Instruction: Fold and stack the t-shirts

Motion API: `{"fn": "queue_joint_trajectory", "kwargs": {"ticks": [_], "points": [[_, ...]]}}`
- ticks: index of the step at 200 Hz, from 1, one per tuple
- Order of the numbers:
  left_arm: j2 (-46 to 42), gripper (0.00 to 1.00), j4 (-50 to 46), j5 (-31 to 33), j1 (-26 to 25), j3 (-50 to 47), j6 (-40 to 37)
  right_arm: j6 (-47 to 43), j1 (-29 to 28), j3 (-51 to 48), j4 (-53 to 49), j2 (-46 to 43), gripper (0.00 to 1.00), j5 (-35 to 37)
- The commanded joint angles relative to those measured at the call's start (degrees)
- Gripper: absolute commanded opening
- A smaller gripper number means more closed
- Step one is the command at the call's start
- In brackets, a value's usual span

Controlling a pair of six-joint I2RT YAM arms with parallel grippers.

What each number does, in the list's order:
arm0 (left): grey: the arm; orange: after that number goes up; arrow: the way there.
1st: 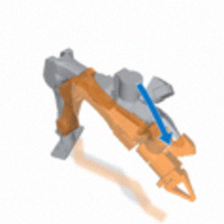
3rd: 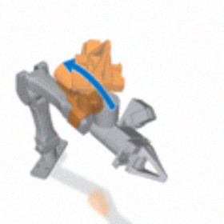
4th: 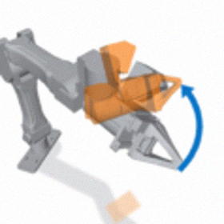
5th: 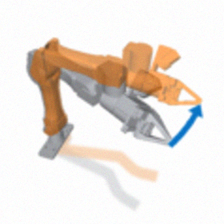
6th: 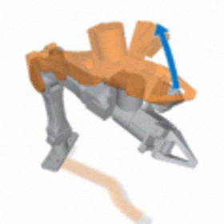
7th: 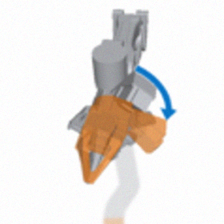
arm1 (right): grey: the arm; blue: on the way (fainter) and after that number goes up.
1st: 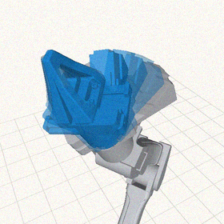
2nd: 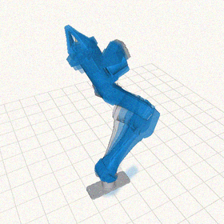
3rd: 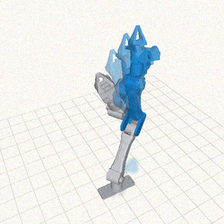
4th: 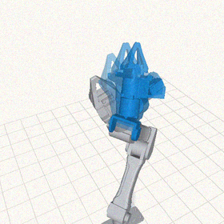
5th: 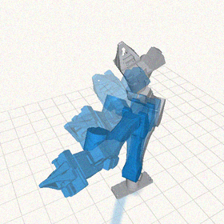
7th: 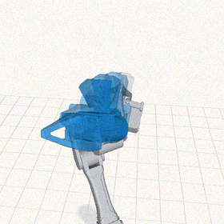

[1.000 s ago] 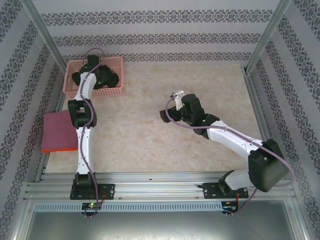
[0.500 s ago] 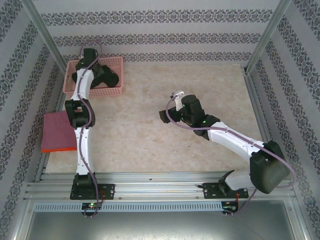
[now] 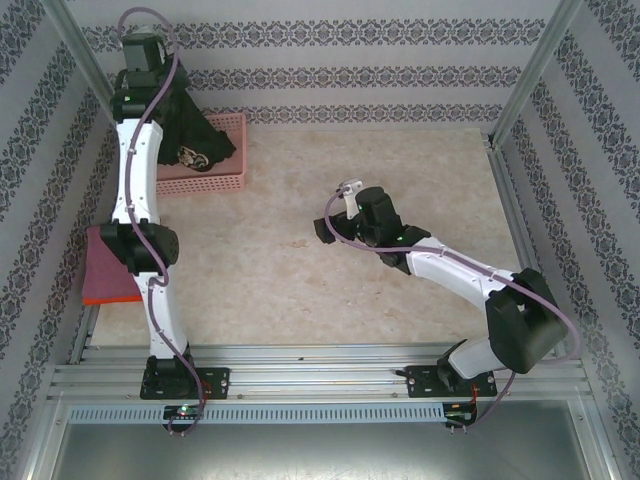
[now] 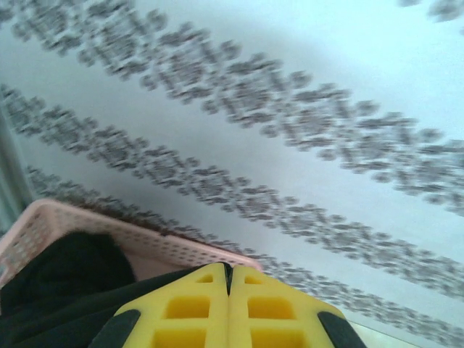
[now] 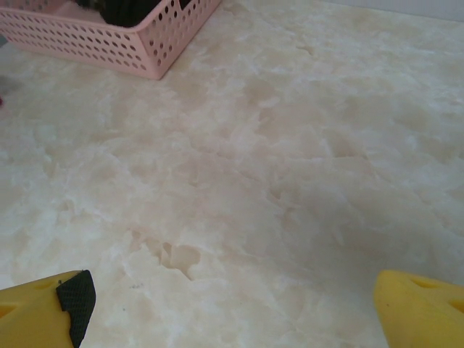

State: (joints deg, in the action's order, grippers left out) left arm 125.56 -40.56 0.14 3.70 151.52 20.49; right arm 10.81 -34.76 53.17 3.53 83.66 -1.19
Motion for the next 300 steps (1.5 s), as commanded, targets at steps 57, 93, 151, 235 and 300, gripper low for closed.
{"fn": "queue_joint_trajectory", "kwargs": {"ticks": [57,93,151,235,300], "points": [[-9.61,0.0,2.48,-1.7,-20.13,2.81,-5.3,12.21,0.35,1.4,0.37,0.56,0.98,3.03],[-12.04,0.0,4.54,-0.69,-28.58,2.77,-5.29,16.94,2.51,-0.64,-1.95,-2.27,0.98,6.08],[-11.68,0.0,6.93,-2.64,-34.08,2.9,-4.21,23.18,7.28,-8.53,-1.76,-10.01,0.98,6.65],[-6.16,1.0,-12.61,-5.71,-33.44,1.55,-5.91,19.96,7.61,-10.14,-0.63,-12.03,0.98,5.11],[-21.34,1.0,-8.79,0.34,-23.95,-28.75,1.18,6.38,5.5,2.26,-2.02,1.92,0.98,-2.37]]}}
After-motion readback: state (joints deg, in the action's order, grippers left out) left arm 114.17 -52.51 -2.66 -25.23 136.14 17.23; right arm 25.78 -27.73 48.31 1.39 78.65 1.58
